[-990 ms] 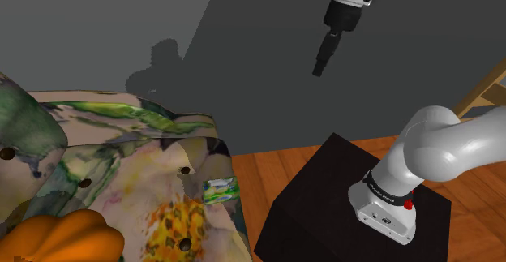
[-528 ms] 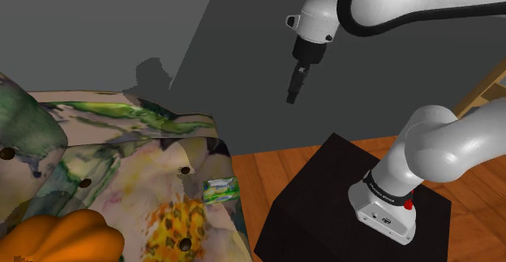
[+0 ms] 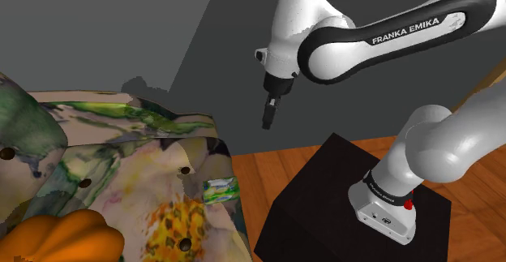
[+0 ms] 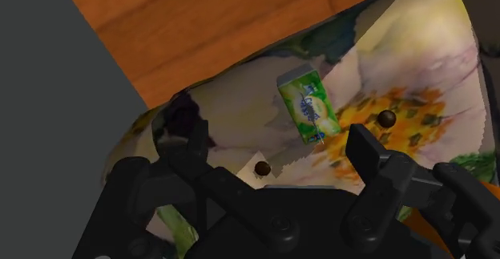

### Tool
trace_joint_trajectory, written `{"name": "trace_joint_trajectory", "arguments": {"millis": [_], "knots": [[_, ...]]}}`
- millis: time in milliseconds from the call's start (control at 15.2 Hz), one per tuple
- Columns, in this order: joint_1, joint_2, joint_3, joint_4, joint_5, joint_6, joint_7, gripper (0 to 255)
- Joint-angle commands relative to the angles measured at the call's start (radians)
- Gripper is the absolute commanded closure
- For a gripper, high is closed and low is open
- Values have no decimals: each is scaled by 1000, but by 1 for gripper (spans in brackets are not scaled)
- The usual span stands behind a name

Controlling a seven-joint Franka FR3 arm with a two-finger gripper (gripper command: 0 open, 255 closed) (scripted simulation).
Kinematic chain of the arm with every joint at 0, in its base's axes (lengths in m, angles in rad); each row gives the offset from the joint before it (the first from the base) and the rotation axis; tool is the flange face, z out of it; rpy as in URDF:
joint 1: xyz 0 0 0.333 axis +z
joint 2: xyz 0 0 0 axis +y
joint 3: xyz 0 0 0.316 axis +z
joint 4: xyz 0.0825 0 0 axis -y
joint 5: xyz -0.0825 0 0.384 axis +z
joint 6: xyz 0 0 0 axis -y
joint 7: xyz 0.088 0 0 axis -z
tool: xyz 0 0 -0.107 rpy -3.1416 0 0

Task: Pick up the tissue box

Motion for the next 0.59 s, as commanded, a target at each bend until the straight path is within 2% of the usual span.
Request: {"name": "trace_joint_trajectory", "arguments": {"millis": [0, 264, 528], "knots": [[4, 63, 31, -3, -20, 66, 17, 0], [1, 215, 90, 20, -97, 184, 71, 0], [-1, 381, 132, 63, -229, 281, 161, 0]]}}
